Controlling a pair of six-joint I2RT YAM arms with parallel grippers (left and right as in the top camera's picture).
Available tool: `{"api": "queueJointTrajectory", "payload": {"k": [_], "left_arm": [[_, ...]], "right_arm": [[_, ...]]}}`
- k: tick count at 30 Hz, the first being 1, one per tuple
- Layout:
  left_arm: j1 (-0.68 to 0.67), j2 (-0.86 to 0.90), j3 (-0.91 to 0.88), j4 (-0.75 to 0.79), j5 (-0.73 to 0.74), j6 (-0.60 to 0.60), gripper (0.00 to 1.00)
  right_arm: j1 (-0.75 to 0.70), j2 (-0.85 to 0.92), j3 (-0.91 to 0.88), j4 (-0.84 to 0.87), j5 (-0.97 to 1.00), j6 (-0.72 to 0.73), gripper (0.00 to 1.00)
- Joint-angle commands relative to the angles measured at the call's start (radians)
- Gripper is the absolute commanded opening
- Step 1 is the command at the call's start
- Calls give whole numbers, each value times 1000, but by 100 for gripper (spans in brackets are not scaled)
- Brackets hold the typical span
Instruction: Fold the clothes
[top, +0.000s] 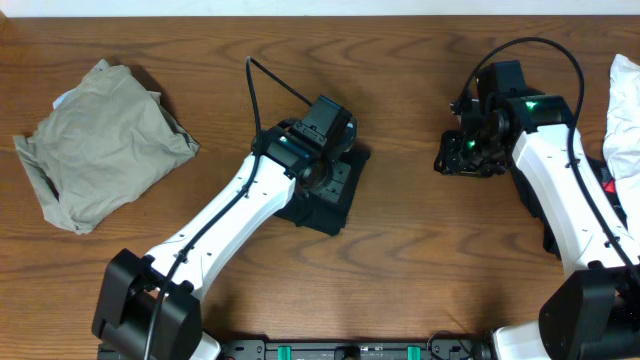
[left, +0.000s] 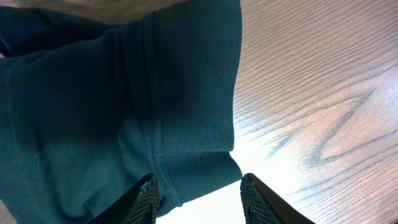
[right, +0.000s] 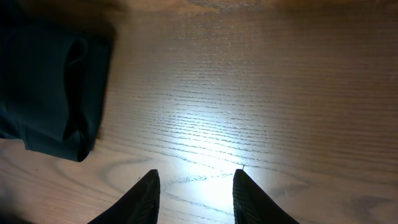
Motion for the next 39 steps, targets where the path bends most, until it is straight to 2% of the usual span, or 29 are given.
{"api": "queueJointTrajectory", "payload": {"k": [1, 6, 8, 13, 18, 25, 33, 39], "left_arm": [[19, -38, 18, -1, -92, 1, 45], [72, -48, 17, -8, -283, -26, 45], [108, -43, 13, -6, -321, -54, 45], [208, -31, 13, -2, -288, -92, 45], [269, -6, 13, 8, -266, -87, 45], [285, 74, 13, 9, -266, -64, 45], [285, 168, 13, 9, -266, -65, 45], [285, 181, 13, 16, -266, -65, 45]], "right_arm": [[-2, -7, 12, 0, -40, -49, 37], [20, -6, 12, 14, -293, -234, 36], [35, -5, 12, 13, -316, -250, 36], [87, 15, 6, 33, -312, -249, 47], [155, 81, -4, 84, -316, -217, 47], [246, 235, -6, 159, -316, -199, 45], [277, 346, -6, 242, -374, -170, 45], [282, 358, -6, 278, -388, -157, 44]]}}
